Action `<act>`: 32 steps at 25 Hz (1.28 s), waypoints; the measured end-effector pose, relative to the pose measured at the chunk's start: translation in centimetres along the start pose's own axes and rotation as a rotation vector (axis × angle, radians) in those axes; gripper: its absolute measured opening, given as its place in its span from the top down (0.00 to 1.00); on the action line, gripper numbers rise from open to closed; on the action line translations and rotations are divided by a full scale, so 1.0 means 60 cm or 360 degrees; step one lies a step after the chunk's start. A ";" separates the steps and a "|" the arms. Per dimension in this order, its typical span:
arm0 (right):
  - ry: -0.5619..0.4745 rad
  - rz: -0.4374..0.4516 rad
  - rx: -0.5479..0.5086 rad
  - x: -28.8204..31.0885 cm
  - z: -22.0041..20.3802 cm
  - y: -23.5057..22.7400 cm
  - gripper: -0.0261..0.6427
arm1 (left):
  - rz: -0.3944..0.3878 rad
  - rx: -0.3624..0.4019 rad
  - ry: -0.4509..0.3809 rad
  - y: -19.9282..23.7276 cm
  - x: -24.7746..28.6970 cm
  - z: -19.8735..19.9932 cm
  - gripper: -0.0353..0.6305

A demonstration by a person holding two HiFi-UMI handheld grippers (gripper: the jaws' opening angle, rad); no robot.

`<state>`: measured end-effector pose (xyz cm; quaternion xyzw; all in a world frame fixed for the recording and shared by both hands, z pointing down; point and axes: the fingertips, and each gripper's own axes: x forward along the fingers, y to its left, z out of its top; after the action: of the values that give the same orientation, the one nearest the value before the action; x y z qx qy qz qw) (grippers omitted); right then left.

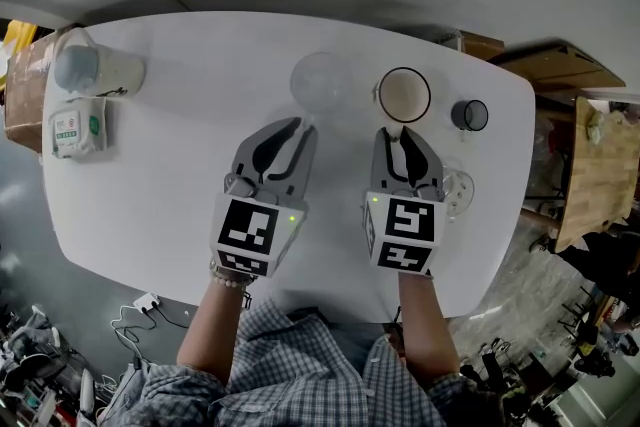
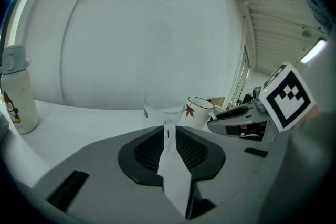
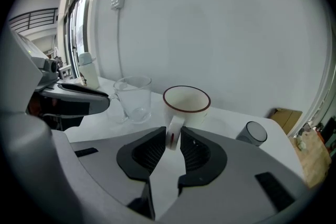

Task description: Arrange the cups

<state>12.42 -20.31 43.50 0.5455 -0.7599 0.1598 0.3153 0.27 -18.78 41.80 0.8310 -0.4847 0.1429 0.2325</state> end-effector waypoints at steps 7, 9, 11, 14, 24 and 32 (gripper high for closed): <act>-0.0059 0.0116 0.0101 0.002 0.005 0.007 0.85 | -0.0001 -0.0002 -0.0003 0.001 0.000 0.000 0.86; -0.0073 0.0152 0.0112 0.003 0.007 0.013 0.85 | 0.0001 -0.0002 -0.0004 0.001 0.000 0.000 0.86; -0.0079 0.0175 0.0120 0.002 0.008 0.019 0.85 | 0.0001 -0.0002 -0.0005 0.001 0.000 0.000 0.86; -0.0086 0.0212 0.0122 0.002 0.008 0.032 0.85 | 0.0003 -0.0003 -0.0007 0.002 0.001 0.000 0.86; -0.0092 0.0367 0.0098 -0.004 0.008 0.065 0.86 | 0.0005 -0.0003 -0.0008 0.002 0.001 0.000 0.86; -0.0048 0.0451 -0.0016 -0.004 0.004 0.062 0.85 | 0.0006 -0.0001 -0.0003 0.001 0.001 0.000 0.86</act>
<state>8.91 -18.97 43.53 0.4336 -0.8347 0.1909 0.2809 0.24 -18.88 41.85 0.8301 -0.4866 0.1423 0.2321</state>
